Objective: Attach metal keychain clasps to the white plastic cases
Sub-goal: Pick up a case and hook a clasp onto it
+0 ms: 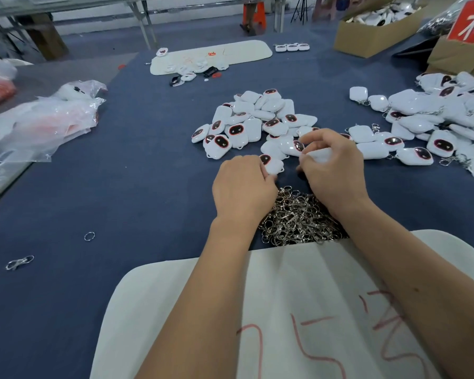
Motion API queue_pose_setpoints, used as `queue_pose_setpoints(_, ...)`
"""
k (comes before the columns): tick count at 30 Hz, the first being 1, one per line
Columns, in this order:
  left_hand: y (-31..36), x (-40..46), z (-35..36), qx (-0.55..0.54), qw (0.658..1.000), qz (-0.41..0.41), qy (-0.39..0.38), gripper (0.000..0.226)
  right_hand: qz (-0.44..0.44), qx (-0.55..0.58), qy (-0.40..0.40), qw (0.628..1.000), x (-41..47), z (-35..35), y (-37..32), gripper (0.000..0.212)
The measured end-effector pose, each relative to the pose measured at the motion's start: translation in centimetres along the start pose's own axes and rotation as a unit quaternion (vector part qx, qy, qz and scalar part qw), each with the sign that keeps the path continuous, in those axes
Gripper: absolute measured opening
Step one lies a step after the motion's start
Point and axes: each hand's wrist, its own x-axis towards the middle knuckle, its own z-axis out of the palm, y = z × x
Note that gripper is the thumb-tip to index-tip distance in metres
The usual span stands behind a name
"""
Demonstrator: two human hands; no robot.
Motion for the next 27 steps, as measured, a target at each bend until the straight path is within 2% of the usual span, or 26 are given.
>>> queue_pose_setpoints(3,0.1,0.1,0.1,0.023,1.0,-0.003,0.014,0.03,0.004,0.005,-0.007,1.0,0.2,0.1,0.3,0.017)
queue_pose_setpoints(5,0.2,0.2,0.1,-0.01,0.999,-0.028,0.039,0.034,-0.009,0.015,-0.019,1.0,0.2,0.1,0.3,0.008)
queue_pose_setpoints(7,0.1,0.3,0.0,-0.107,0.99,-0.056,0.077,0.033,-0.033,0.026,-0.048,0.998,0.1,0.2,0.2,0.005)
queue_pose_setpoints(9,0.3,0.5,0.0,-0.252,0.961,-0.061,0.099,0.031,-0.056,0.054,-0.102,0.992,-0.2,0.1,-0.1,0.006)
queue_pose_setpoints(11,0.6,0.4,0.0,-0.351,0.93,-0.061,0.088,0.031,-0.071,0.087,-0.164,0.98,-0.4,0.1,-0.3,0.009)
queue_pose_setpoints(13,0.9,0.4,0.1,-0.406,0.91,-0.067,0.055,0.029,-0.08,0.102,-0.193,0.972,-0.4,0.0,-0.3,0.01)
queue_pose_setpoints(17,0.9,0.4,0.1,-0.464,0.883,-0.067,0.025,0.031,-0.061,0.137,-0.172,0.974,-0.2,0.1,0.0,0.008)
queue_pose_setpoints(20,0.9,0.4,0.2,-0.455,0.889,-0.051,0.024,0.03,-0.048,0.154,-0.15,0.975,0.0,0.1,0.3,0.005)
queue_pose_setpoints(24,0.9,0.4,0.2,-0.451,0.892,-0.04,0.0,0.01,-0.041,0.147,-0.108,0.982,0.3,0.1,0.8,0.006)
queue_pose_setpoints(27,0.7,0.4,0.3,-0.454,0.89,-0.03,-0.016,0.017,-0.025,0.161,-0.081,0.983,0.4,0.1,0.9,0.008)
